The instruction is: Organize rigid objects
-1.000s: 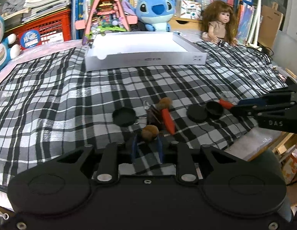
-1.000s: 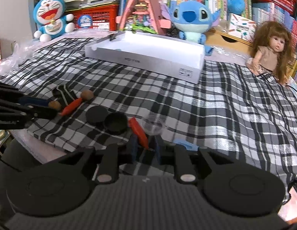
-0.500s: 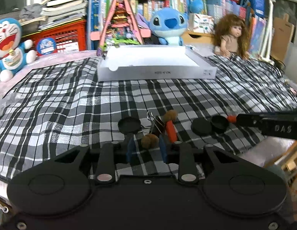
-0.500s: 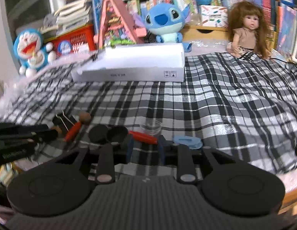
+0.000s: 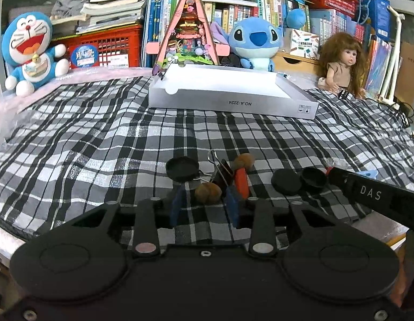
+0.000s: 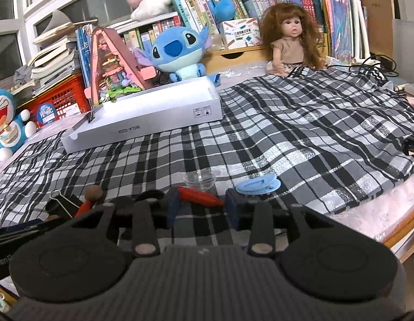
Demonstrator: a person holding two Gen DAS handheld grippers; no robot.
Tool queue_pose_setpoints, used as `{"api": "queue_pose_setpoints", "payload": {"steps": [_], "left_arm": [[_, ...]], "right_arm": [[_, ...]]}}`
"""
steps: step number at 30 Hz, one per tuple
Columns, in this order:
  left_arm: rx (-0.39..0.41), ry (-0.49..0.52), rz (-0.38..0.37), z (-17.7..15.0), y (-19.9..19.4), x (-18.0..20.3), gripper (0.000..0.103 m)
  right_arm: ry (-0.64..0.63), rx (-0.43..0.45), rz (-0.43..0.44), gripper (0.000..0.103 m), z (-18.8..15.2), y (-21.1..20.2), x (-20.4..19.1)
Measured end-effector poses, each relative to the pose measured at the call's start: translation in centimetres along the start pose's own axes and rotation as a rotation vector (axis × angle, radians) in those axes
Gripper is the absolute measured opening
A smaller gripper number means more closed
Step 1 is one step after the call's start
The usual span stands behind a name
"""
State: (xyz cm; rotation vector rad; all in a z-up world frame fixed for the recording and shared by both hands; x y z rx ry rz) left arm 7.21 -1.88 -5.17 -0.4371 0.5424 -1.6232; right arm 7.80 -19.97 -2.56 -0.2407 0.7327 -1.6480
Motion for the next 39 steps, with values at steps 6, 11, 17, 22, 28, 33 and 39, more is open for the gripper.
{"api": "queue_pose_setpoints", "payload": {"steps": [6,11,17,22,28,33,39], "left_arm": [[0.009,0.023,-0.003,0.0,0.1,0.3,0.023],[0.01,0.024,-0.005,0.1,0.2,0.2,0.023],[0.009,0.023,-0.005,0.1,0.2,0.3,0.023],[0.013,0.026,-0.005,0.2,0.2,0.3,0.023],[0.011,0.027,-0.017,0.5,0.4,0.4,0.02],[0.015,0.025,-0.018,0.7,0.5,0.2,0.02],[0.02,0.023,-0.014,0.5,0.5,-0.2,0.02]], "right_arm": [[-0.027,0.025,-0.01,0.055,-0.2,-0.2,0.1],[-0.015,0.03,0.002,0.057,-0.2,-0.2,-0.3],[-0.017,0.033,-0.022,0.062,-0.1,0.6,-0.8],[0.001,0.052,-0.039,0.063,-0.1,1.0,-0.9],[-0.031,0.071,-0.026,0.051,-0.4,1.1,-1.1],[-0.133,0.058,0.054,0.048,-0.5,1.0,-1.3],[-0.27,0.037,0.145,0.059,-0.1,0.9,-1.3]]}}
Point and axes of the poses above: each gripper's, at about its wrist camera, not at the fingertips, and y roughly the way its jaws point, x to its right, z to its top, the point moved 9 cm from there along y, roughly the way its jaws point, and after that the axes turned 6 degrees about y, right-handed, at the moved point
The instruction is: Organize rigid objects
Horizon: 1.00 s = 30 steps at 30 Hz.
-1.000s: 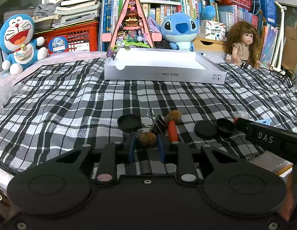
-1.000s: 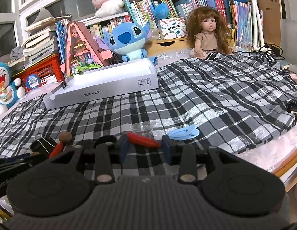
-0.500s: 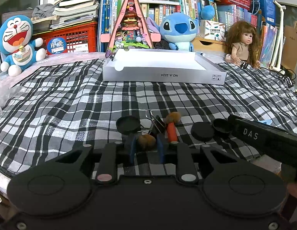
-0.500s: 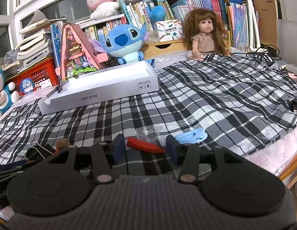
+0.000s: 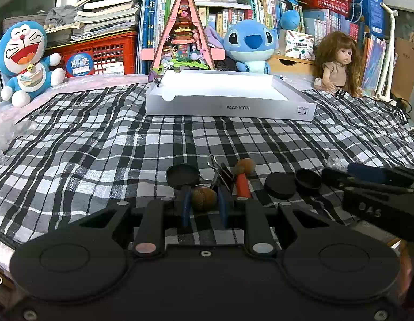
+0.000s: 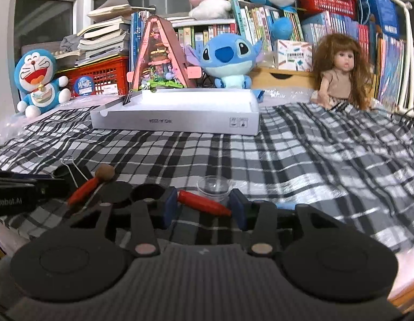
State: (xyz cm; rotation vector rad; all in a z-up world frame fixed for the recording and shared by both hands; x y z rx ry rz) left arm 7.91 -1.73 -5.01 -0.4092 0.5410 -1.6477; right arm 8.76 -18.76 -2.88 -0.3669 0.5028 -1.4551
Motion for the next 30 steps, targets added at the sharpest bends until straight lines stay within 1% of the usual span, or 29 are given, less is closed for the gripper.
{"api": "queue_pose_setpoints", "payload": {"steps": [3,5,7,10,11,18,23,24,25,27,28,29,30], "left_arm": [[-0.001,0.001,0.0,0.0,0.0,0.0,0.02],[0.0,0.0,0.0,0.0,0.0,0.0,0.02],[0.0,-0.001,0.0,0.0,0.0,0.0,0.02],[0.0,-0.003,0.001,-0.1,0.0,-0.2,0.02],[0.0,-0.002,0.002,-0.1,0.1,-0.3,0.02],[0.002,-0.001,0.002,-0.1,0.1,-0.3,0.02],[0.001,0.001,0.001,-0.1,0.1,-0.3,0.02],[0.002,0.002,0.0,-0.1,0.1,-0.4,0.02],[0.004,0.002,0.001,-0.1,0.0,-0.4,0.02],[0.009,0.003,0.002,0.1,-0.1,-0.6,0.02],[0.011,0.004,0.002,0.1,-0.1,-0.6,0.02],[0.013,0.004,0.002,0.2,-0.2,-0.6,0.02],[0.016,0.004,0.002,0.3,-0.2,-0.6,0.02]], "right_arm": [[0.024,-0.001,-0.029,0.066,0.2,-0.7,0.6],[0.05,-0.009,-0.057,0.07,0.2,-1.0,1.0],[0.094,-0.023,-0.091,0.07,0.0,-1.3,1.4],[0.19,-0.044,-0.075,0.07,-0.2,-1.6,1.8],[0.197,-0.043,-0.069,0.07,-0.2,-1.6,1.8],[0.106,-0.022,-0.07,0.07,0.0,-1.0,1.3],[0.1,-0.03,-0.072,0.07,-0.2,-1.0,1.5],[0.097,-0.029,-0.071,0.069,-0.2,-1.0,1.4],[0.096,-0.028,-0.07,0.066,-0.2,-1.0,1.4],[0.094,-0.031,-0.064,0.056,-0.2,-1.0,1.2],[0.092,-0.032,-0.063,0.053,-0.2,-1.0,1.1],[0.09,-0.033,-0.062,0.05,-0.2,-0.9,1.0],[0.089,-0.033,-0.06,0.05,-0.2,-1.0,0.9]]}}
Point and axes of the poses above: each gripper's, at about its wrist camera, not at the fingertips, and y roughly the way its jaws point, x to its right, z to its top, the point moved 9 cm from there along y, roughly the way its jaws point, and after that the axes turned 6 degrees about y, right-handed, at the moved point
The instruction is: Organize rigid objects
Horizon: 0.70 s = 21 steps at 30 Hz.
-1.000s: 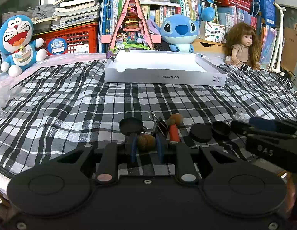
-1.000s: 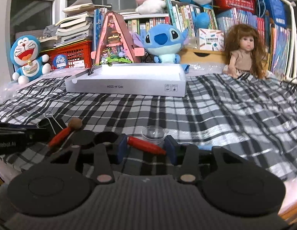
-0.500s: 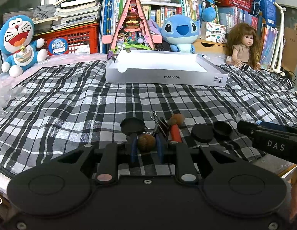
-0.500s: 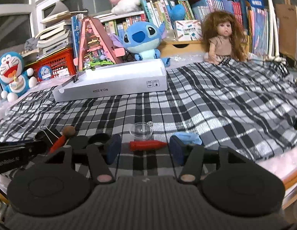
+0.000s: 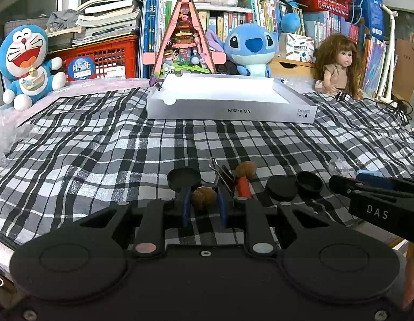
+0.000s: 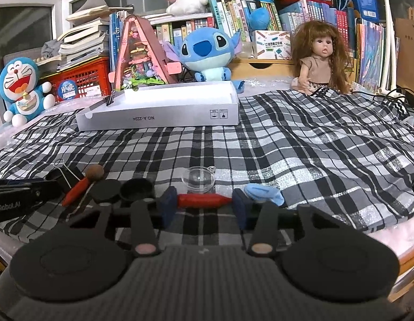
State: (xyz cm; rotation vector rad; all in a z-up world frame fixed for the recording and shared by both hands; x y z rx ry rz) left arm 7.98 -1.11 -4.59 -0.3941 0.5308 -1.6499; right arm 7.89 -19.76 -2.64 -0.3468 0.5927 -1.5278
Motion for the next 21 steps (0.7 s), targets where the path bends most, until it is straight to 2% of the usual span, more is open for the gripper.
{"api": "queue_pose_setpoints", "payload": {"steps": [11,21], "left_arm": [[0.021,-0.011,-0.012,1.4,-0.9,-0.6,0.02],[0.032,-0.04,-0.055,6.0,-0.4,-2.0,0.02]], "right_arm": [[0.008,0.003,0.014,0.05,0.4,-0.5,-0.1],[0.027,0.026,0.038,0.049,4.3,-0.5,-0.2]]}}
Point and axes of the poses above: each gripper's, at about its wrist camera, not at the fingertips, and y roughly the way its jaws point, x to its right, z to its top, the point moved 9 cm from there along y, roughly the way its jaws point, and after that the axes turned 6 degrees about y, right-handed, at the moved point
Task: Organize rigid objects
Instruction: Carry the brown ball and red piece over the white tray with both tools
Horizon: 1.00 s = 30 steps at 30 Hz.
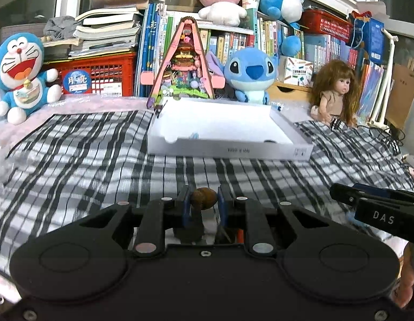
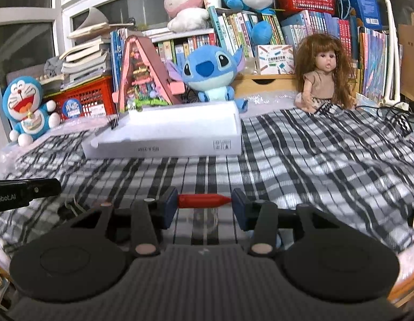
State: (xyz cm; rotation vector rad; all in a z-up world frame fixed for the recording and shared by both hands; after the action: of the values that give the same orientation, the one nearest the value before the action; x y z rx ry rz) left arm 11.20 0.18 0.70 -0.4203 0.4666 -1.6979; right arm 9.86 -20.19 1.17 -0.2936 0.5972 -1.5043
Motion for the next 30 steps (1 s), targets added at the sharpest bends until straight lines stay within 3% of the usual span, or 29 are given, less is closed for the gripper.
{"api": "queue_pose_setpoints", "payload": {"steps": [9,17,23,30], "left_arm": [[-0.017,-0.043,-0.036,5.6,3.3,-1.1,0.02],[-0.084,-0.097,-0.082,9.2,7.8,-1.6,0.02],[-0.114,-0.111,-0.066,10.8,11.2,-2.2,0.02],[-0.205,-0.158,-0.062,10.5,15.8,-2.8,0.02]], "right_arm": [[0.081,-0.056,0.04,0.049,5.2,3.0,-0.1],[0.101,-0.112,0.044,0.049,9.1,6.5,-0.6],[0.122,-0.193,0.031,0.049,10.7,10.0,-0.6],[0.138,-0.289,0.017,0.049,10.8,13.8,-0.6]]}}
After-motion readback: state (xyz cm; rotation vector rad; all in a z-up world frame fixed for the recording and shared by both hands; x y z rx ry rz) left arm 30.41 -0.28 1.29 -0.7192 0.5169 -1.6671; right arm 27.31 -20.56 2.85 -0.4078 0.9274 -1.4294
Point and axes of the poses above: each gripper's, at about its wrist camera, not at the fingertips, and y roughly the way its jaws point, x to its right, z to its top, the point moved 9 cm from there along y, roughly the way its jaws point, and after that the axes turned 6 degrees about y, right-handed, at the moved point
